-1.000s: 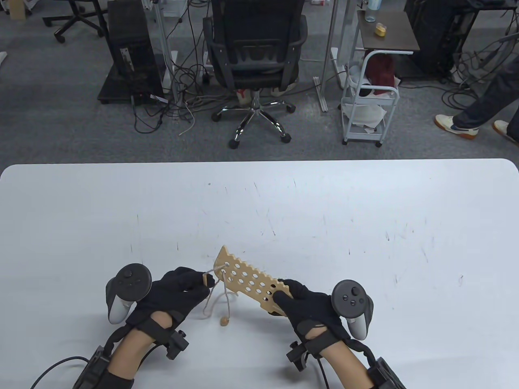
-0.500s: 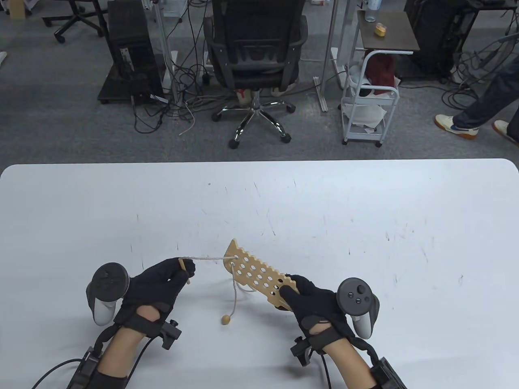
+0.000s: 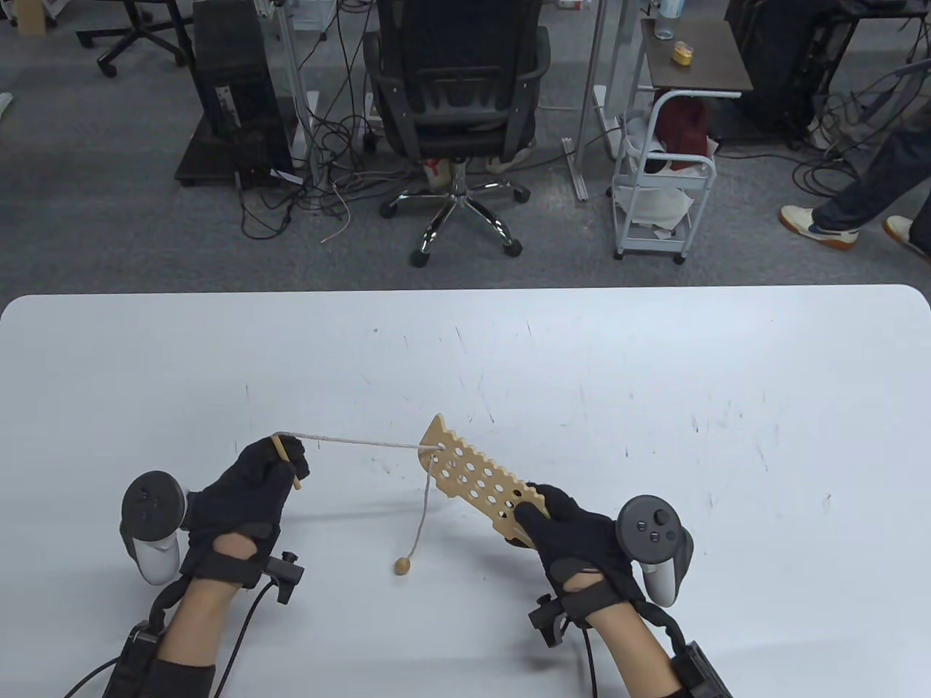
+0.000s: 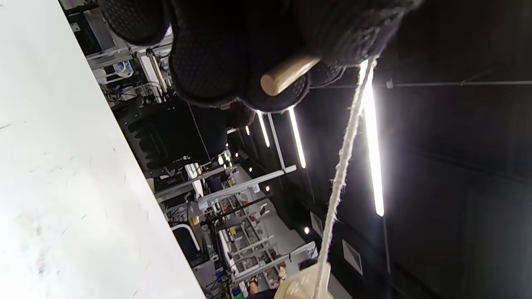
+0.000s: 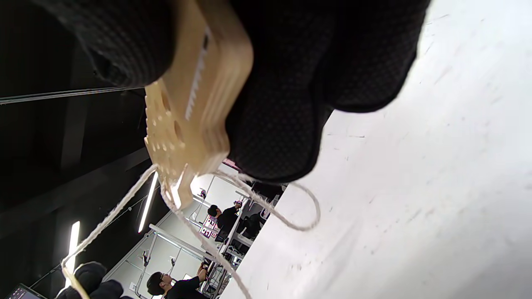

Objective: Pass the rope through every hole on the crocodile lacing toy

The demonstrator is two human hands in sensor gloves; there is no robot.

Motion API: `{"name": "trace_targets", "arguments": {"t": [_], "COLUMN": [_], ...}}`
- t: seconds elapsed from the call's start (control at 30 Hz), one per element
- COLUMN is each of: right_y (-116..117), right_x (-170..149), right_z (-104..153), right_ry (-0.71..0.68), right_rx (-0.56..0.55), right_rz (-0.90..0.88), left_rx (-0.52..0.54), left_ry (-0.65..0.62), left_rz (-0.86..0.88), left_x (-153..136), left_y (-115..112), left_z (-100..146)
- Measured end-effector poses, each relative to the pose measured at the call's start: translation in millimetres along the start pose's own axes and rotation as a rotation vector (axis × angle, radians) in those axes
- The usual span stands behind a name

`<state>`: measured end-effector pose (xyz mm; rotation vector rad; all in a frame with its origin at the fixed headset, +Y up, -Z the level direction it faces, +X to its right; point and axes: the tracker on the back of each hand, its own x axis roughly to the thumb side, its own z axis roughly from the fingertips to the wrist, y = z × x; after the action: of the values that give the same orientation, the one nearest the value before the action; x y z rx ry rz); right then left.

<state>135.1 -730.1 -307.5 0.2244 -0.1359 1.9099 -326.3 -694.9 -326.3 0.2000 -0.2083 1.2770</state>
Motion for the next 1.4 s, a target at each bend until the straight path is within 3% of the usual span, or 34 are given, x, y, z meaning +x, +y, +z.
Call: {"name": "trace_targets", "arguments": {"t": [0.4, 1.4], "right_y": [-11, -55], "right_x": [-8, -29], "right_z": [-2, -5], "right_ry": [0.054, 0.193], "right_rx": [-0.056, -0.252], "right_rz": [0.005, 0.028], "left_rx": [0.086, 0.265], "left_ry": [-0.01, 0.007], "left_rz": [0.098, 0.206], "left_x": [2, -13], "left_y": [26, 63], "left_z": [2, 8]}}
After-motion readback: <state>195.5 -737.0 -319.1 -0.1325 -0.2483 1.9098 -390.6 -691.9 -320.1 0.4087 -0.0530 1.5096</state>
